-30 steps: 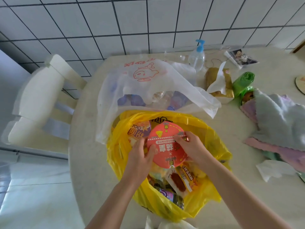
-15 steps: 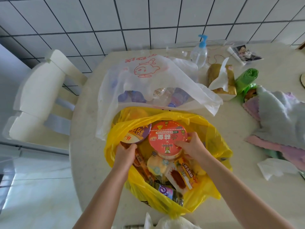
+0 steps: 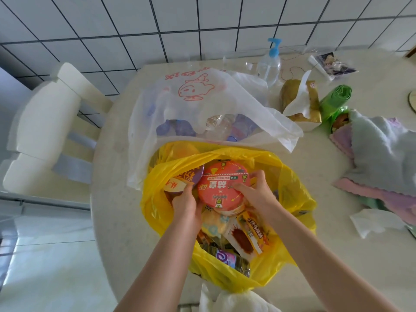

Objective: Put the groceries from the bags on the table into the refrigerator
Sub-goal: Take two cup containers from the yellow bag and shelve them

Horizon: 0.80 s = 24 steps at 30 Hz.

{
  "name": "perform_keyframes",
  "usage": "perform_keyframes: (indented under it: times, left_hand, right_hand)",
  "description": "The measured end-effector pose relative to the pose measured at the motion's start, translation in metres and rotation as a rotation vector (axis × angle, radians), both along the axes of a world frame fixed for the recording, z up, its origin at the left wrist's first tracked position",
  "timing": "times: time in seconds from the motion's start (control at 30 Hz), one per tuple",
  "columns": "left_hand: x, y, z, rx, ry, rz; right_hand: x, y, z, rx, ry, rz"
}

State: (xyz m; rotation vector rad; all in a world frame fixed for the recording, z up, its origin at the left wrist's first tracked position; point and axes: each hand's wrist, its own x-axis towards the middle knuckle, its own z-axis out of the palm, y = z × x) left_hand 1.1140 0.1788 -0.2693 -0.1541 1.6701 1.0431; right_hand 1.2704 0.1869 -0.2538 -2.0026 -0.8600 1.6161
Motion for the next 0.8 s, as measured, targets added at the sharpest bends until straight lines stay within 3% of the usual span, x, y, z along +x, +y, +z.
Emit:
perform_keyframes:
  times: [0.47,0.7,0.8]
  left_hand:
    - [0.023,0.028,0.007,0.087,-0.242,0.466]
    - [0.022,0.027,0.006,0.081,-0.247,0.407]
    - [0.027,0.012,0.015,0.044,-0.315,0.252]
  right_hand:
    - [0.034,-0.003,0.030,0.186,0.016,-0.225]
    - [0.038,-0.006,0.034,0.212,0.026,-0.266]
    - [0.045,-0.010,0.039,0.258,0.024,-0.296]
